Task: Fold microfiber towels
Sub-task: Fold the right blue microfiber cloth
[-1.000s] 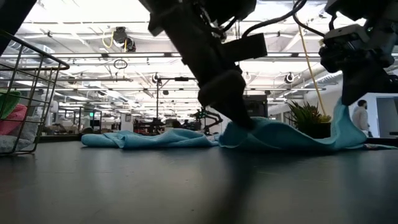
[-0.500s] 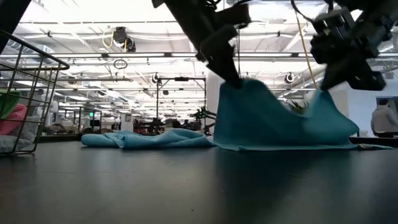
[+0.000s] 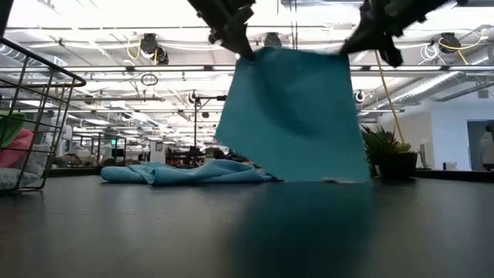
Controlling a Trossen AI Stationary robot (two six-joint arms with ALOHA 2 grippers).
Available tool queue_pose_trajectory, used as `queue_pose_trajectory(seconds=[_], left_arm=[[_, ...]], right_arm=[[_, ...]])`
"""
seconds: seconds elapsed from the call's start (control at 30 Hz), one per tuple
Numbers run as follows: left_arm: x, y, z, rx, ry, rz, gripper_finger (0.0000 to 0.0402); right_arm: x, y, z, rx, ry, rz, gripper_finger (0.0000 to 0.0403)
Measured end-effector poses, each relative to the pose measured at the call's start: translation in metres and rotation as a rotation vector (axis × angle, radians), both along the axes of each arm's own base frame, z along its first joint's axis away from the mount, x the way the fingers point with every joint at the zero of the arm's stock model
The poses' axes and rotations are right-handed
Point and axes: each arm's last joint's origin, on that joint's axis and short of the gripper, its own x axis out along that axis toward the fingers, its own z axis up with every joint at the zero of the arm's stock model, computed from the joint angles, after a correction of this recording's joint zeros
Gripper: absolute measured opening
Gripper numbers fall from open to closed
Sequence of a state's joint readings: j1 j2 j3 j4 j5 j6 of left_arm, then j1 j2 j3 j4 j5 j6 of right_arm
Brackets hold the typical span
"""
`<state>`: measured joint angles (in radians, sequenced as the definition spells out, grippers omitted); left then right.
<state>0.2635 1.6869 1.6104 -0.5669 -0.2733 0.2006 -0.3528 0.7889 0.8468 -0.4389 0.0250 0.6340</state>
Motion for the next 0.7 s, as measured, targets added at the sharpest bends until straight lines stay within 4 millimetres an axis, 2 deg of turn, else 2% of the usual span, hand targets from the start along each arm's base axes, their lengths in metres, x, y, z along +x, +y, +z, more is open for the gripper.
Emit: queue_pose_trajectory(seconds=[0.13, 0.27, 0.37, 0.5, 0.7], left_arm=[[-0.010, 0.023, 0.006, -0.014, -0.028, -0.002, 0.0001], [-0.010, 0.032, 0.001, -0.045, -0.019, -0.013, 0.0001], [-0.011, 0.030, -0.004, -0.090, 0.011, -0.016, 0.0001], [-0.015, 0.017, -0.012, -0.220, 0.082, -0.057, 0.0001], [-0.013, -0.015, -0.052, -0.378, 0.200, -0.073, 0.0000]], right_arm=[[-0.008, -0.021, 0.034, -0.119, -0.024, -0.037, 0.0000], [-0.009, -0.034, 0.046, -0.099, 0.065, 0.004, 0.0000], [-0.007, -0.034, 0.035, -0.008, 0.228, 0.054, 0.0000], [-0.007, -0.024, 0.017, 0.114, 0.414, 0.126, 0.0000], [-0.001, 0.005, 0.010, 0.226, 0.496, 0.216, 0.0000]])
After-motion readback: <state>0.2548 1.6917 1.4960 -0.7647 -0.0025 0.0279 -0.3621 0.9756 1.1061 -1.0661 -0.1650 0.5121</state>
